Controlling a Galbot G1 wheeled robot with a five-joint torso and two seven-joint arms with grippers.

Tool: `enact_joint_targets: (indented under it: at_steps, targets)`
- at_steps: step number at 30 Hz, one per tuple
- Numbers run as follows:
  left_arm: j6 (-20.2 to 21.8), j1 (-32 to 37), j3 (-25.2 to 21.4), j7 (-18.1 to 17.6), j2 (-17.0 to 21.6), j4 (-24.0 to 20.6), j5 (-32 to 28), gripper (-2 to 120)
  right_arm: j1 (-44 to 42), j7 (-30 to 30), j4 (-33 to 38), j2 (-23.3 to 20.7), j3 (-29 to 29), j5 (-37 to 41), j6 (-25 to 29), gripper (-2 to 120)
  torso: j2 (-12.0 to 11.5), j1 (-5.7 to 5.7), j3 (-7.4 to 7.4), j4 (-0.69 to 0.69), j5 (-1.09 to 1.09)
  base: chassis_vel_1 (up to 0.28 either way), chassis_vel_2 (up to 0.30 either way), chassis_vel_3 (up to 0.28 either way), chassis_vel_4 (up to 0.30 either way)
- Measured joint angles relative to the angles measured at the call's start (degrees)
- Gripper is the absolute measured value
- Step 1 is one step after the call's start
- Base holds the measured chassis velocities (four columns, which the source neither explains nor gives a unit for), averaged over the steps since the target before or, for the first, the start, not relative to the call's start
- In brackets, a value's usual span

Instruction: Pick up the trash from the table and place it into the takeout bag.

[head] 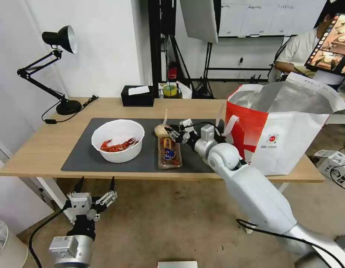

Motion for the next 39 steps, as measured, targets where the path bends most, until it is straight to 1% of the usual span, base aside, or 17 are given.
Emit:
enact_joint_targets:
  at_steps: [3,10,12,13,15,16,18,19,21,22,25,26,28,29,30,32,39]
  targets:
    - [0.84,-0.37,0.23,0.02,0.99,-0.2,-1.82,100,0.2,-0.41,-0.97,-0.11,-0.13,0.35,-0.88,0,0.0,-0.01,0.0,0.0,0.0,0.0,0.0,0.0,0.0]
    - [4.54,-2.1,1.52,0.04,4.64,-1.06,-9.29,100,-0.17,-0.27,-1.47,-0.3,-0.14,0.49,-1.06,0,0.01,-0.01,0.0,0.0,0.0,0.0,0.0,0.0,0.0]
    - [6.1,-3.85,2.07,0.06,7.63,-0.98,-14.87,100,-0.44,-0.2,-1.5,-0.37,-0.15,0.54,-1.07,0,0.01,-0.01,0.0,-0.01,0.01,0.0,0.0,0.0,0.0]
    - [6.1,-3.85,2.07,0.06,7.63,-0.98,-14.87,100,-0.44,-0.2,-1.5,-0.37,-0.15,0.54,-1.07,0,0.01,-0.01,0.0,-0.01,0.01,0.0,0.0,0.0,0.0]
    - [7.93,-7.23,2.31,-0.12,11.7,-0.22,-22.8,100,-0.69,-0.04,-1.48,-0.42,-0.15,0.65,-1.07,0,0.01,-0.01,0.0,0.0,-0.01,0.0,0.0,0.0,0.0]
    - [7.93,-7.23,2.31,-0.12,11.7,-0.22,-22.8,100,-0.69,-0.04,-1.48,-0.42,-0.15,0.65,-1.07,0,0.01,-0.01,0.0,0.0,-0.01,0.0,0.0,0.0,0.0]
    - [11.61,-11.12,2.41,-1.39,15.17,0.15,-32.07,100,-0.73,0.11,-1.28,-0.58,-0.21,0.7,-1.06,0,0.01,-0.01,0.0,-0.01,-0.01,0.0,0.0,0.0,0.0]
    - [11.61,-11.12,2.41,-1.39,15.17,0.15,-32.07,100,-0.73,0.11,-1.28,-0.58,-0.21,0.7,-1.06,0,0.01,-0.01,0.0,-0.01,-0.01,0.0,0.0,0.0,0.0]
    - [15.71,-15.33,2.99,-3.49,18.01,0.47,-44.72,100,-0.78,0.16,-0.97,-0.84,-0.23,0.72,-1.02,0,0.01,0.0,0.0,-0.01,0.0,0.0,0.0,0.0,0.0]
    - [15.71,-15.33,2.99,-3.49,18.01,0.47,-44.72,100,-0.78,0.16,-0.97,-0.84,-0.23,0.72,-1.02,0,0.01,0.0,0.0,-0.01,0.0,0.0,0.0,0.0,0.0]
    - [19.81,-20.11,4.38,-9.34,19.14,0.01,-61.23,100,-0.76,0.19,-0.93,-0.95,-0.6,0.84,-0.94,0,0.0,0.0,0.0,0.0,0.01,0.0,0.0,0.0,0.0]
    - [19.81,-20.11,4.38,-9.34,19.14,0.01,-61.23,100,-0.76,0.19,-0.93,-0.95,-0.6,0.84,-0.94,0,0.0,0.0,0.0,0.0,0.01,0.0,0.0,0.0,0.0]
    - [20.96,-22.12,5.05,-11.29,19.08,0.27,-66.65,100,-0.67,0.18,-0.95,-0.96,-0.89,1.07,-0.87,0,0.01,-0.01,0.0,0.0,0.0,0.0,0.0,0.0,0.0]
    - [20.96,-22.12,5.05,-11.29,19.08,0.27,-66.65,100,-0.67,0.18,-0.95,-0.96,-0.89,1.07,-0.87,0,0.01,-0.01,0.0,0.0,0.0,0.0,0.0,0.0,0.0]
    - [21.47,-23.82,5.68,-11.71,18.94,1.51,-70.67,100,-0.59,0.18,-0.99,-0.94,-1.05,1.22,-0.83,0,0.01,-0.01,0.0,-0.01,0.0,0.0,0.0,0.0,0.0]
    - [21.66,-25.48,6.72,-11.21,18.74,3.42,-74.82,100,-0.5,0.18,-1.18,-0.77,-1.25,1.37,-0.79,0,0.0,0.0,0.0,-0.01,0.0,0.0,0.0,0.0,0.0]
    - [22.14,-28.69,9.53,-10.11,18.75,9.17,-76.46,100,0.28,0.19,-1.91,-0.18,-2.11,1.34,-0.6,0,0.01,0.0,0.0,0.01,0.0,0.0,0.0,0.0,0.0]
